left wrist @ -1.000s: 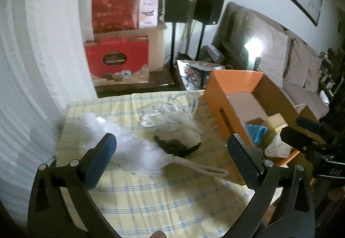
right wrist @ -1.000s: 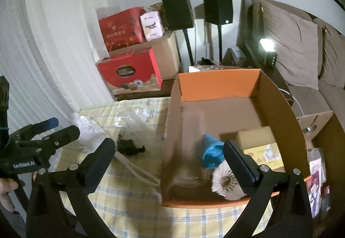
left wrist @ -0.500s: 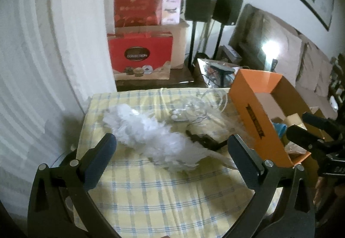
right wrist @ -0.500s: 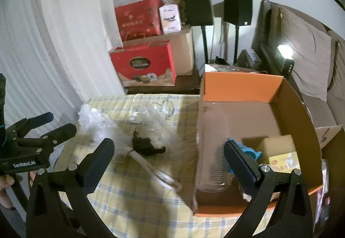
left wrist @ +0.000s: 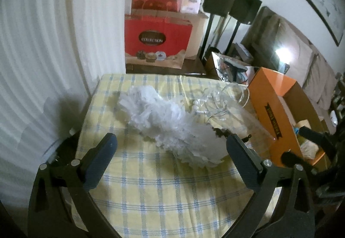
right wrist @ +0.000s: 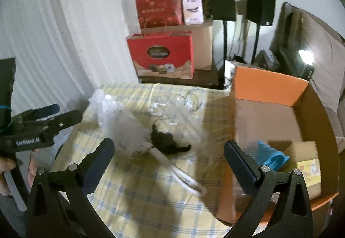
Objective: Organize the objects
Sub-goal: 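Withdraw both tools from the box back toward the white feather duster, then grasp the duster's white handle with the right tool while the left tool grasps its feathers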
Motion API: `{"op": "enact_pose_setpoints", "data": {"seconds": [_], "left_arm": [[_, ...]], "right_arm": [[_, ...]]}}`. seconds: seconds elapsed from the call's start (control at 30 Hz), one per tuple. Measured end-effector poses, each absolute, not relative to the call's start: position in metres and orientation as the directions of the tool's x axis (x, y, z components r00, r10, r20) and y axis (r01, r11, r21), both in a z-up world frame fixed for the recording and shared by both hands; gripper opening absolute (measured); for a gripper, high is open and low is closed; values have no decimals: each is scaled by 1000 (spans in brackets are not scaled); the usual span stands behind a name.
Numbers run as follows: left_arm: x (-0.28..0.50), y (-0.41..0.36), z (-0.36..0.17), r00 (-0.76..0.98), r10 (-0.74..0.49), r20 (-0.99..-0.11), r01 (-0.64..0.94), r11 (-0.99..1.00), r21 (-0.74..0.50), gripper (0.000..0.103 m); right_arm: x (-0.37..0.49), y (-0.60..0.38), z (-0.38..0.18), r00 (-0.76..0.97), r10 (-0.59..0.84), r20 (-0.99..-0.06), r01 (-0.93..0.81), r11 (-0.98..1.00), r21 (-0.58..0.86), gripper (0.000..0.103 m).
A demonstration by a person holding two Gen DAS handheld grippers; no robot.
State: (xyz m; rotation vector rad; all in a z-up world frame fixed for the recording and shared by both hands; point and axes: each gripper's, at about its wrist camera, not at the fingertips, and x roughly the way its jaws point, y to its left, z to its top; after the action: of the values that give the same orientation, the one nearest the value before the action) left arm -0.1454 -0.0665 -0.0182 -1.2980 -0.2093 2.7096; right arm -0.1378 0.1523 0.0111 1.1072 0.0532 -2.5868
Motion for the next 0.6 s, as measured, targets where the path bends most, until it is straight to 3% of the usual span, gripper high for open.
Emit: {"op": "enact_pose_setpoints", "data": {"seconds": [0.2, 0.27, 0.47, 0.6], "left_arm": [[-158, -66, -40, -583, 206, -786, -38, -973, -228, 89], [-163, -64, -46, -568, 219, -793, -33, -969, -244, 81], [-179, -54, -69, -513, 249, -821, -22, -961, -277, 62], [-184, -51, -79, -503, 270, -821, -12, -952, -306, 59]], "right_arm": [[-139, 130, -14, -614, -281, -737, 356, -933, 59, 97], [-140, 124, -23, -604, -278, -747, 366, -929, 50, 94], [-150, 117, -51, -551, -261, -793, 378, -925, 41, 76], [-155, 115, -64, -536, -234, -811, 381, -924, 15, 65]]}}
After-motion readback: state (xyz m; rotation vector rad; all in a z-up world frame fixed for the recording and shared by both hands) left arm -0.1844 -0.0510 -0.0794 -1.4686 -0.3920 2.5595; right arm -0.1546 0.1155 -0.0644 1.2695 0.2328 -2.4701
